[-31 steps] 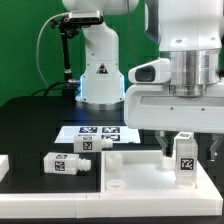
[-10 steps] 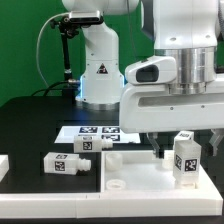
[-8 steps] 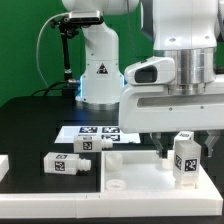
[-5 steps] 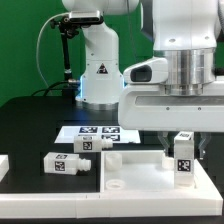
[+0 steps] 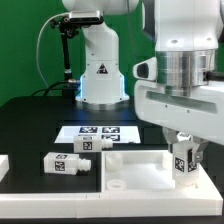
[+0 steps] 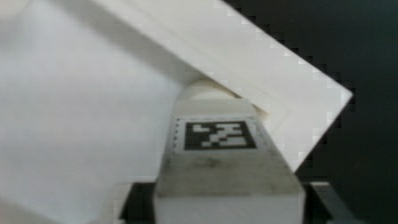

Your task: Assemble one leg

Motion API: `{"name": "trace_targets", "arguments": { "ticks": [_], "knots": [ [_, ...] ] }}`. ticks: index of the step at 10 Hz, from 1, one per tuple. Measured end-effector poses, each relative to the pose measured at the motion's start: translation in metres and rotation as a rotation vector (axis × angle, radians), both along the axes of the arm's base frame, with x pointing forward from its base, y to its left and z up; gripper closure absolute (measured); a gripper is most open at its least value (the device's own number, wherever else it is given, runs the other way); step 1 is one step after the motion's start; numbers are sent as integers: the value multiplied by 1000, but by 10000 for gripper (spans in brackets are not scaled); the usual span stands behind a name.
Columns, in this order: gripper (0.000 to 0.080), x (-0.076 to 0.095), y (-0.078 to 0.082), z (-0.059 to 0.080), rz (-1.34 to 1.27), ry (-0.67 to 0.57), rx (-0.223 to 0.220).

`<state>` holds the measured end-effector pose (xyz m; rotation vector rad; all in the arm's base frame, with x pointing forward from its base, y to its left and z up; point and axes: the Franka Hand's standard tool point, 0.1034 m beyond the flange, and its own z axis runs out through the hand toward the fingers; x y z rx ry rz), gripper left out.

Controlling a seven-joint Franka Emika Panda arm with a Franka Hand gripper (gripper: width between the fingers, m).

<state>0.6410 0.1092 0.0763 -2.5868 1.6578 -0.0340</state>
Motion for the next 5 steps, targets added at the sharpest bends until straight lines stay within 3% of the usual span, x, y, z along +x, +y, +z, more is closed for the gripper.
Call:
{"name": "trace_targets", "arguments": {
  "ticks": [3,5],
  "knots": [
    [514,0,2,0,-484,17,66],
    [514,0,2,-1,-483,17,65]
  ]
}}
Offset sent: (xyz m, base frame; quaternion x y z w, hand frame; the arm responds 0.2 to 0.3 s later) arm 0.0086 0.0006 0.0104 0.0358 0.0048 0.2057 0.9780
